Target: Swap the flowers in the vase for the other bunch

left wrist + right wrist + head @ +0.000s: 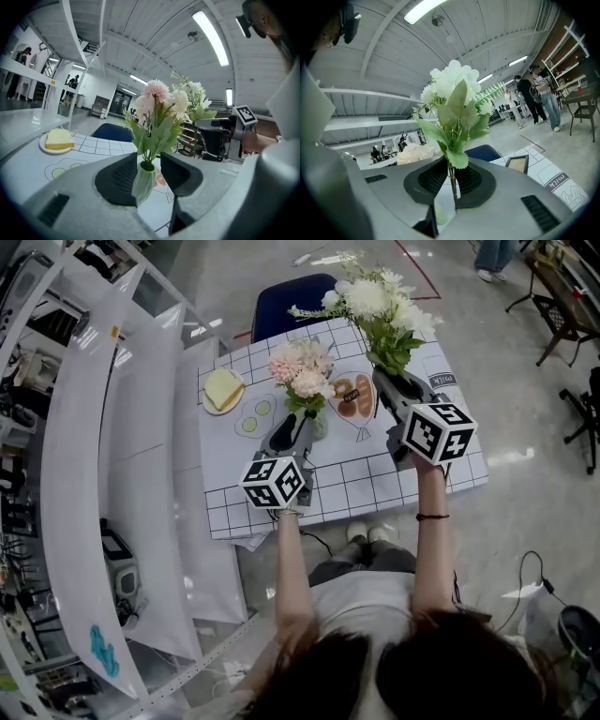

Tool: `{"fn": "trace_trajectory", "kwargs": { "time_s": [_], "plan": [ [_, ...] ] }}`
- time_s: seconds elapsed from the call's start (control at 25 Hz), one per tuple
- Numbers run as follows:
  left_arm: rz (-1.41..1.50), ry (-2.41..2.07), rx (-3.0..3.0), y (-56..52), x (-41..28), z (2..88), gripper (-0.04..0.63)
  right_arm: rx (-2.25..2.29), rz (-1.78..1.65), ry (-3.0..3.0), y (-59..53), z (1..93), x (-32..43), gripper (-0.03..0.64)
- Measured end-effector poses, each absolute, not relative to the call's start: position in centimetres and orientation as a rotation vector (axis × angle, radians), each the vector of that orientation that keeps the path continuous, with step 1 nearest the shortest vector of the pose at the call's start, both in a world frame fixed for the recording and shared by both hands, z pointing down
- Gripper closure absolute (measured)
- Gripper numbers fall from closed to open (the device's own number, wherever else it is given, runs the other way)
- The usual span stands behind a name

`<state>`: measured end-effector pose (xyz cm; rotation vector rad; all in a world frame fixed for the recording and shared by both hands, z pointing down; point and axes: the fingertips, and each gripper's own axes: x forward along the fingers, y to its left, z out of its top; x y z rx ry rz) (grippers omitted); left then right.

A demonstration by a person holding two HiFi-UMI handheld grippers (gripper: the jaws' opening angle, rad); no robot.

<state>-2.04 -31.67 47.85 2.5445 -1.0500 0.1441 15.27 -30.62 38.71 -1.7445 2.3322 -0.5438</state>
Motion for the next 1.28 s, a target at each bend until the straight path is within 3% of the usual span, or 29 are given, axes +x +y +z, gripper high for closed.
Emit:
{"fn": "trace_trajectory", "kwargs": {
  "time_s": [0.32, 1.28],
  "plan": [
    [0.222, -1.021, 2.559, -32.2, -1.6, 49.5, 0.373, -1.773, -0.564, 2.292, -30.8, 39.7, 15.5, 0.571],
    [0.216, -0.963, 2.581, -33.9, 0.4, 50.6, 0.347, -1.827, -0.567, 2.223, -30.2, 40.8, 15.9, 0.571]
  ]
}}
